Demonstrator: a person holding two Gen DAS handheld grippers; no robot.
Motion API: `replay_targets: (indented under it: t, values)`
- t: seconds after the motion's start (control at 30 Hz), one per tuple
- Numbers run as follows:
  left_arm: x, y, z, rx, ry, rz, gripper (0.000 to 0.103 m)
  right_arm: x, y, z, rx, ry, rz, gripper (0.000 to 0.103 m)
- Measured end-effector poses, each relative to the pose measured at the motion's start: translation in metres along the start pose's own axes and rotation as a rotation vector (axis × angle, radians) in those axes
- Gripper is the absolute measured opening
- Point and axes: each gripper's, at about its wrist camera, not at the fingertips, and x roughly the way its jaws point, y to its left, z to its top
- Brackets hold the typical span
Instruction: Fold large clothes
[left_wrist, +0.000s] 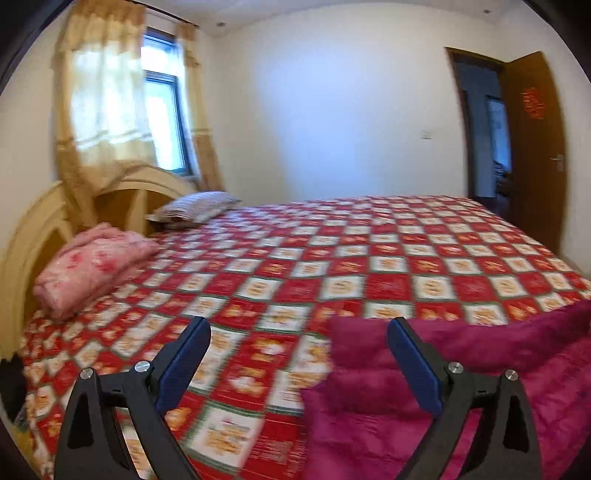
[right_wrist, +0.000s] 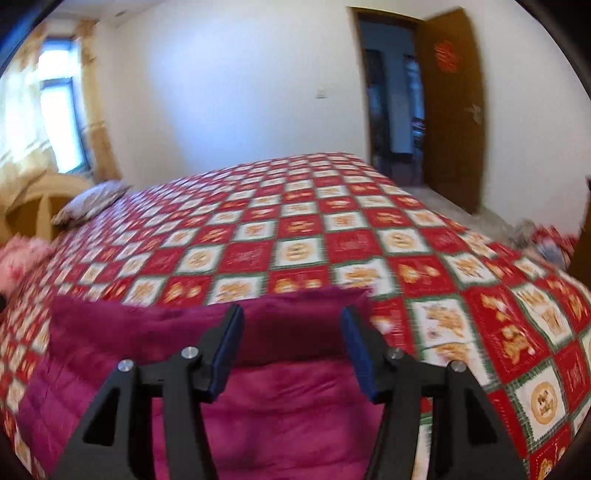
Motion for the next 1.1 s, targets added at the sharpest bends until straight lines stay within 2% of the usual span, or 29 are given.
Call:
replay_targets:
  t: [0.17,0.27,0.33,0.47,0.6,0.67,1.1]
  values:
    - [0.013,-0.048,-0.006,0.091,0.027,-0.029,0.097,0.016,0.057,-0.012,-0.125,0.063,0.081,0.058]
    - [0.029,-0.071,-0.009,0.134,0.048,-0.048,0.097,0.032,0.081,-0.021,-0.188,0.085,0.088,0.058]
    - [0.042,-0.082,-0.011,0.159,0.06,-0.028,0.097,0.049,0.087,-0.023,-0.204,0.11,0.079,0.057]
    - [0.08,-0.093,-0.017,0.189,0.124,-0.006,0.097,0.072,0.08,-0.025,-0.19,0.131,0.047,0.055]
    - [0.118,-0.093,-0.033,0.141,0.23,-0.022,0.097,0.09,0.065,-0.032,-0.129,0.17,0.059,0.055]
    - [0.129,-0.092,-0.04,0.111,0.258,-0.032,0.097,0.092,0.063,-0.034,-0.112,0.177,0.074,0.055]
    - [0.151,-0.091,-0.053,0.061,0.301,-0.048,0.097,0.116,0.059,-0.038,-0.07,0.21,0.099,0.056]
